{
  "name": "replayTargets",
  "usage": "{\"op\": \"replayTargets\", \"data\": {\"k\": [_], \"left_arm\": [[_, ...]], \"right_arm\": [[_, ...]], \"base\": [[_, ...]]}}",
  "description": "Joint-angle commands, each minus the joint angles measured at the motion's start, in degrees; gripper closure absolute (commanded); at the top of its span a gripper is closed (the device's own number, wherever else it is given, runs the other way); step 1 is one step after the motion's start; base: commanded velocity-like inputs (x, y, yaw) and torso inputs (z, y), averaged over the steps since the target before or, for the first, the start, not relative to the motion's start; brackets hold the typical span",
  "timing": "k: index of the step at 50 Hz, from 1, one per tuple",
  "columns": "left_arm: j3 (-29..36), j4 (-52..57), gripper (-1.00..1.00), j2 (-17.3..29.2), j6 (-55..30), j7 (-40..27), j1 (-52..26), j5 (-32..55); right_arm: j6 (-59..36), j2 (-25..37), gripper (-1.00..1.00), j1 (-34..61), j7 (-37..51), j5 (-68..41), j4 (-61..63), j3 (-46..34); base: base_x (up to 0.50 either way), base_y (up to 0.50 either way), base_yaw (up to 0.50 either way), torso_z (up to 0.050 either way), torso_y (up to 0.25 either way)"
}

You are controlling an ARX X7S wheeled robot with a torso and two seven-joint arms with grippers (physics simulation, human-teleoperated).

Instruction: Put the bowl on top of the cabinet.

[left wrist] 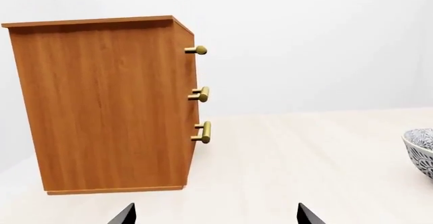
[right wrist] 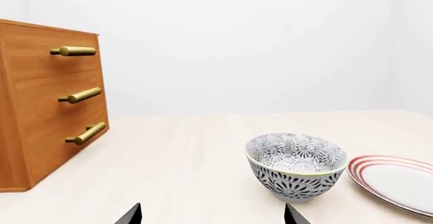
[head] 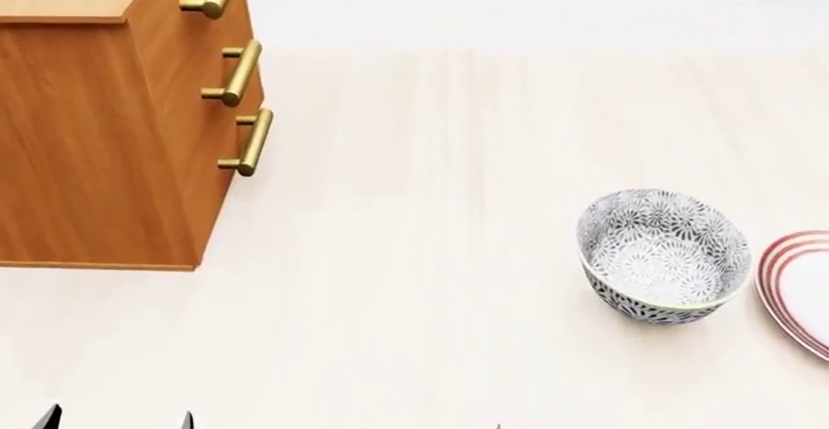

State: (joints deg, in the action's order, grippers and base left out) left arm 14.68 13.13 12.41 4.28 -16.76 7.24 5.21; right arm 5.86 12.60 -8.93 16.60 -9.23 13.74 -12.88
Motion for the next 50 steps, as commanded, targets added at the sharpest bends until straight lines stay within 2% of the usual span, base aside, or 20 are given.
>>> {"op": "replayTargets", "data": {"k": [1, 50], "left_arm": [[0.43, 0.00, -1.00, 0.36, 0.06, -0.45, -0.10, 0.14], [1.75, -0.30, -1.00, 1.54, 0.33, -1.84, -0.58, 0.91]], "right_arm": [[0.18, 0.33, -1.00, -0.04, 0.31, -0.16, 0.11, -0.28], [0.82, 1.82, -1.00, 0.40, 1.95, -0.98, -0.26, -1.80]], "base": [[0.19, 0.00, 0.00, 0.000, 0.000], [0.19, 0.00, 0.00, 0.000, 0.000]]}}
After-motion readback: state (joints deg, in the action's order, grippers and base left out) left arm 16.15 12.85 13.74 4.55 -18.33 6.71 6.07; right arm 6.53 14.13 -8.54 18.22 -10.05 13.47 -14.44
